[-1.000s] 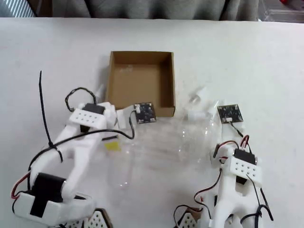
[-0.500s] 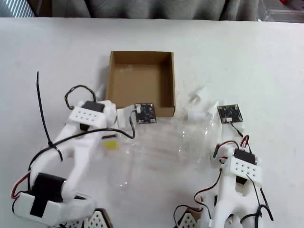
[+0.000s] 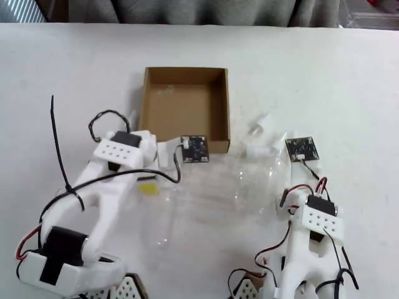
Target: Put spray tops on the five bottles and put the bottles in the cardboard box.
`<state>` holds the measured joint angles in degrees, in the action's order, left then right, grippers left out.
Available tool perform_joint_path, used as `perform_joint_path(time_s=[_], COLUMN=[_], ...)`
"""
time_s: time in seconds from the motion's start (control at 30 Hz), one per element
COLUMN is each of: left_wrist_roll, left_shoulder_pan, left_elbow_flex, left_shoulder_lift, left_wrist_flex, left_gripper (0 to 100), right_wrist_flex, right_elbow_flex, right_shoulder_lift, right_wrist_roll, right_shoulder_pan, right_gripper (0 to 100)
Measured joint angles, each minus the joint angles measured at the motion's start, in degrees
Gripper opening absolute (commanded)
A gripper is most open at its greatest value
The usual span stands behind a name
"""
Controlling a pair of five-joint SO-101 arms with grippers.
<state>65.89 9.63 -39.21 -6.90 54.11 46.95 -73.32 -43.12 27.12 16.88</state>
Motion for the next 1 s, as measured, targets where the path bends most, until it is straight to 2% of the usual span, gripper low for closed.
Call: perform_joint_path(time_s=[0.47, 0.67, 0.83, 0.9, 1.0], left_wrist_roll=[0.97, 0.18, -0.35, -0.44, -0.44], left_shoulder_pan=[-1.23, -1.23, -1.32, -1.32, -1.14], left_elbow_flex=[0.00, 0.09, 0.09, 0.09, 0.09], left_shoulder_lift=[0.70, 7.30, 7.47, 7.47, 7.47], left_wrist_flex=[0.00, -3.34, -3.52, -3.52, -3.43], left_gripper=[30, 30, 30, 27, 17], right_wrist_flex=[0.00, 0.00, 0.00, 0.00, 0.00], right_elbow_flex=[0.00, 0.00, 0.00, 0.00, 0.00], right_shoulder_lift=[0.00, 0.00, 0.00, 0.00, 0.00], right_wrist_roll=[0.00, 0.00, 0.00, 0.00, 0.00], right_shoulder_pan=[0.00, 0.00, 0.00, 0.00, 0.00], right_gripper=[1.7, 1.7, 1.7, 1.7, 1.7])
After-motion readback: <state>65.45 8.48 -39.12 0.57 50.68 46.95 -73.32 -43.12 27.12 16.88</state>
